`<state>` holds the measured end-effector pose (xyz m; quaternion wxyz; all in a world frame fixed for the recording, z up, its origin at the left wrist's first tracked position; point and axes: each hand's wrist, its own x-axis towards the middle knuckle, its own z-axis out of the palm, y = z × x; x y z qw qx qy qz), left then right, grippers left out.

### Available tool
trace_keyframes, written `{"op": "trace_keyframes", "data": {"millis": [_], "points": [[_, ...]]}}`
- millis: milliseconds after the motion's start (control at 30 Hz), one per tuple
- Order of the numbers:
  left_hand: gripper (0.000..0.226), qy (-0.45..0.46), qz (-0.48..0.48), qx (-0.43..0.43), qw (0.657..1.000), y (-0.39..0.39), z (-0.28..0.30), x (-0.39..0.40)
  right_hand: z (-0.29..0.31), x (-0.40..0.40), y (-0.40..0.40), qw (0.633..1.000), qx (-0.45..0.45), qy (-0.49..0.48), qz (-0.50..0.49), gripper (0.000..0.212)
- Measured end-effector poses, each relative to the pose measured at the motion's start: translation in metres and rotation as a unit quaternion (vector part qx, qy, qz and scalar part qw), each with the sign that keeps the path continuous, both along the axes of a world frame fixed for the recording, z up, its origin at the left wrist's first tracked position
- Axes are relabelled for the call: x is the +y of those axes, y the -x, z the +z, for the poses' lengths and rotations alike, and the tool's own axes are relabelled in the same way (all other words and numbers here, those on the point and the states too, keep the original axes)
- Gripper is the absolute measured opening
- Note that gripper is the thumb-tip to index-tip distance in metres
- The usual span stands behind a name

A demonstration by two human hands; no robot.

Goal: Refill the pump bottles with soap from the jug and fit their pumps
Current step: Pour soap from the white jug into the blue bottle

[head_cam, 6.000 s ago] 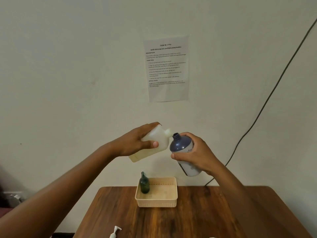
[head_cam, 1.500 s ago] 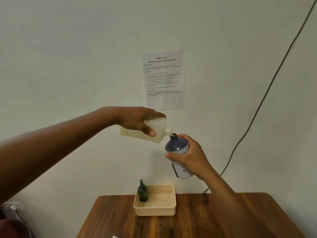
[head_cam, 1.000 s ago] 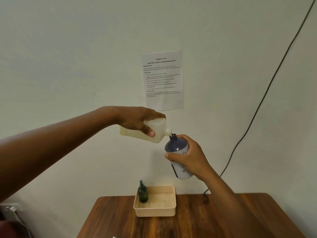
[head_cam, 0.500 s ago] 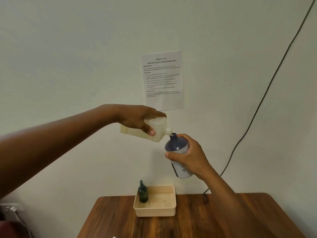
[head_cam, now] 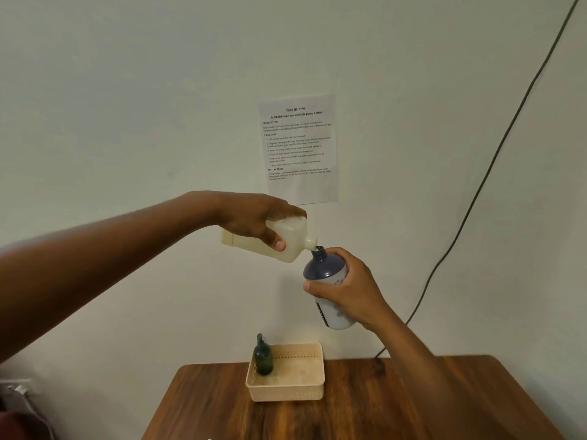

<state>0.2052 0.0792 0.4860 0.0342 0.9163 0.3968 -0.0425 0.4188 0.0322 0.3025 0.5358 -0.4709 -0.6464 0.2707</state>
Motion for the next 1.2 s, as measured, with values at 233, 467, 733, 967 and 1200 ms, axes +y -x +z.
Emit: {"op": "trace_keyframes", "data": {"millis": [233, 467, 733, 967, 1200], "points": [[0.077, 0.003, -0.002, 0.002, 1.0, 0.0004, 0.0027, 0.0022, -0.0006, 0.0008, 0.001, 1.0, -0.002, -0.003, -0.003, 0.055], [0.075, 0.002, -0.003, 0.012, 1.0, 0.0007, 0.0035, 0.0061, -0.002, 0.0023, 0.0035, 1.0, -0.002, 0.013, -0.012, 0.065], [0.073, -0.003, -0.006, 0.025, 1.0, -0.0026, 0.0042, 0.0088, -0.0048, 0.0036, 0.0036, 1.0, -0.003, 0.013, -0.013, 0.064], [0.073, -0.014, -0.009, 0.034, 0.999, -0.0062, 0.0077, 0.007, -0.0032, 0.0047, 0.0032, 1.0, 0.001, 0.016, -0.015, 0.066], [0.074, -0.015, -0.01, 0.039, 0.999, -0.0073, 0.0085, 0.0048, -0.0052, 0.0056, 0.0037, 1.0, 0.0, 0.016, -0.014, 0.066]]}}
